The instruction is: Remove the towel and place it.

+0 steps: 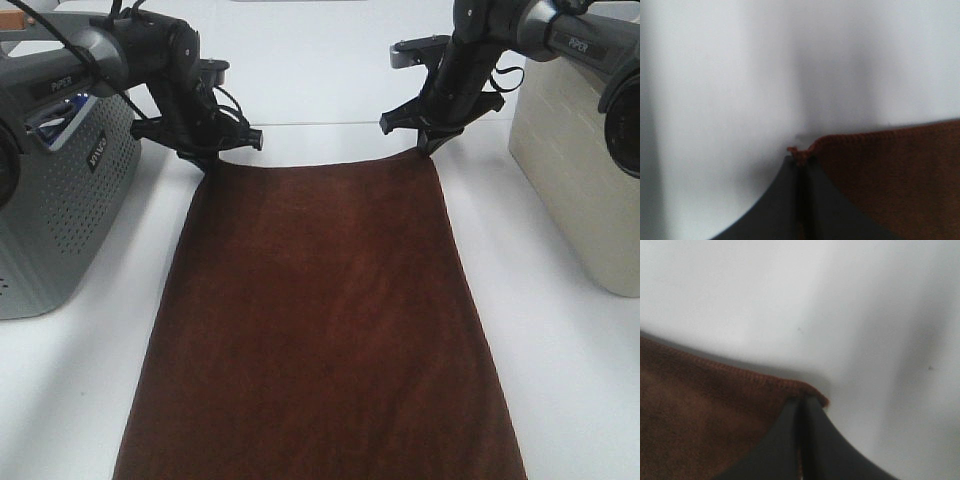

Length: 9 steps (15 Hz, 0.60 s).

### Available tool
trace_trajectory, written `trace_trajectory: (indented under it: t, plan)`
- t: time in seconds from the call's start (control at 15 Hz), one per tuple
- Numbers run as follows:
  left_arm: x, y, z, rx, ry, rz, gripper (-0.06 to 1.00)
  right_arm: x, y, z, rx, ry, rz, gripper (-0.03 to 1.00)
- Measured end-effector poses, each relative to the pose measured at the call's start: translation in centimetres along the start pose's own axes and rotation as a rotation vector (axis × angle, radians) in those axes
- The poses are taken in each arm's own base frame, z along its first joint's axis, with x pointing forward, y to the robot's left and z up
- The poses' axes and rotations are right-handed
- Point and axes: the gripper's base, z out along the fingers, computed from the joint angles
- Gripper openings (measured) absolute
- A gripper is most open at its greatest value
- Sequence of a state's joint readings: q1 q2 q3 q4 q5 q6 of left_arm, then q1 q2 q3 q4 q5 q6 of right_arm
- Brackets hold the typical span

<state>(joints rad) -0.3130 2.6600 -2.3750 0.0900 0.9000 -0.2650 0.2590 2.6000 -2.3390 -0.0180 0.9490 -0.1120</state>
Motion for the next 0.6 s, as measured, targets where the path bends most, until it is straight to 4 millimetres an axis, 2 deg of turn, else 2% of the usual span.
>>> trace_trajectory:
  t: [0.13,0.6]
  plan:
    - [-1.2,-0.2,-0.4,0.024,-0.113,0.004,0.0,-0.7,-0.1,0.0,0.015,-0.076,-0.006,0.0]
    - [-3.6,-0.2,-1.0,0.009,-0.384,0.061,0.0,-2.6,-0.7,-0.4,0.085,-0.292,-0.051,0.0]
